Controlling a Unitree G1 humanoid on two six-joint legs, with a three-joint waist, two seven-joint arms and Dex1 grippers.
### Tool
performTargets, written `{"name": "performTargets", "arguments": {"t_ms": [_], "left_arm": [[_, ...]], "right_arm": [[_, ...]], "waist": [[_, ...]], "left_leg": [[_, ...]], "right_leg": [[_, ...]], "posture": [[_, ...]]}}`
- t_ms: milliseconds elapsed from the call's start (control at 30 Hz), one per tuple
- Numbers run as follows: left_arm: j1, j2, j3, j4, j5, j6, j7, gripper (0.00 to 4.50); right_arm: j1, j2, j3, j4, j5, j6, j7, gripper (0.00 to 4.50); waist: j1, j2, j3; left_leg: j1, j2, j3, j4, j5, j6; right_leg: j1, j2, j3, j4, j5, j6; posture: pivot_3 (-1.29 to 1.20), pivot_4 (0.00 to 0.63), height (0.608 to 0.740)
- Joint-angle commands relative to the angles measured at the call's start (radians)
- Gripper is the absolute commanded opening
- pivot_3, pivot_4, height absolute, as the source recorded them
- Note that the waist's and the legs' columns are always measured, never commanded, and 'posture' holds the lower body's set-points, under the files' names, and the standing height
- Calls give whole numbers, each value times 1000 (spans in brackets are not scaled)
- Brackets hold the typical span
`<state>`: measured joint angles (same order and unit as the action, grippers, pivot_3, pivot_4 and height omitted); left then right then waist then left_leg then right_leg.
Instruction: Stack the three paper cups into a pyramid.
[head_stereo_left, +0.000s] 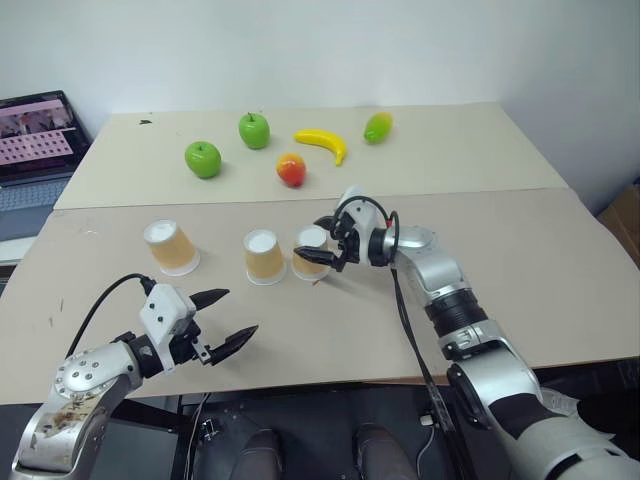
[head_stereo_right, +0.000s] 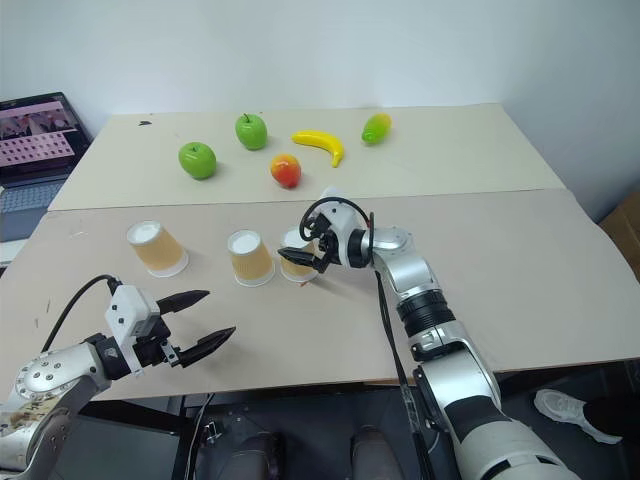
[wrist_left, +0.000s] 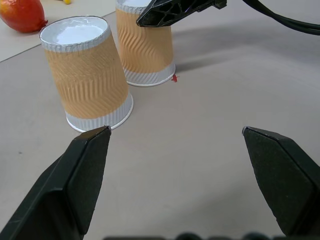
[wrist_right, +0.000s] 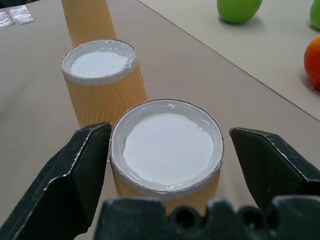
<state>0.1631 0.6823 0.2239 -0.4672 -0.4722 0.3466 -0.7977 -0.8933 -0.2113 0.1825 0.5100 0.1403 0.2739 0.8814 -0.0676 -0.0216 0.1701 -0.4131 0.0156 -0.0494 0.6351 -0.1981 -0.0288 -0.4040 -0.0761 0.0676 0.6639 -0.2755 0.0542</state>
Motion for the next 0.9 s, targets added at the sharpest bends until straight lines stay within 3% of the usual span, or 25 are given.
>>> {"name": "performTargets", "arguments": {"t_ms": [33, 300, 467, 633, 767, 900], "left_arm": [[-7, 12, 22, -20, -2, -10, -1, 4500], [6, 5, 29, -26, -6, -9, 5, 4500], [35, -23, 38, -36, -4, -10, 39, 4500], [-20, -199, 118, 33, 46, -31, 314, 4500], [-40, -378, 196, 75, 203, -111, 627, 4500], [-32, -468, 173, 124, 302, -180, 735, 4500]], "right_arm": [[8, -3, -16, -112, 35, 35, 17, 4465], [49, -54, -57, -425, 163, 206, 61, 4465], [44, -77, -74, -479, 178, 242, 23, 4465], [44, -102, -98, -464, 156, 235, -46, 4465], [92, -145, -124, -532, 178, 265, -69, 4465], [167, -188, -187, -674, 300, 358, -36, 4465]], "waist": [[0, 0, 0], [3, 0, 0], [1, 0, 0], [9, 0, 0], [19, -3, -2], [28, -3, -2]], "left_leg": [[0, 0, 0, 0, 0, 0], [0, 0, 0, 0, 0, 0], [1, 0, 0, 0, 0, 0], [0, 0, 0, 0, 0, 0], [-1, 0, 0, 1, 0, 0], [-3, -1, 0, 2, 0, 0]], "right_leg": [[0, 0, 0, 0, 0, 0], [0, 0, 0, 0, 0, 0], [0, 0, 0, 0, 0, 0], [0, -1, 0, 0, 0, 0], [0, -1, 0, 0, 0, 0], [0, -2, 0, -1, 0, 0]], "posture": [[0, 150, 732], [0, 150, 732], [0, 150, 732], [0, 150, 732], [0, 150, 732], [0, 150, 732]]}}
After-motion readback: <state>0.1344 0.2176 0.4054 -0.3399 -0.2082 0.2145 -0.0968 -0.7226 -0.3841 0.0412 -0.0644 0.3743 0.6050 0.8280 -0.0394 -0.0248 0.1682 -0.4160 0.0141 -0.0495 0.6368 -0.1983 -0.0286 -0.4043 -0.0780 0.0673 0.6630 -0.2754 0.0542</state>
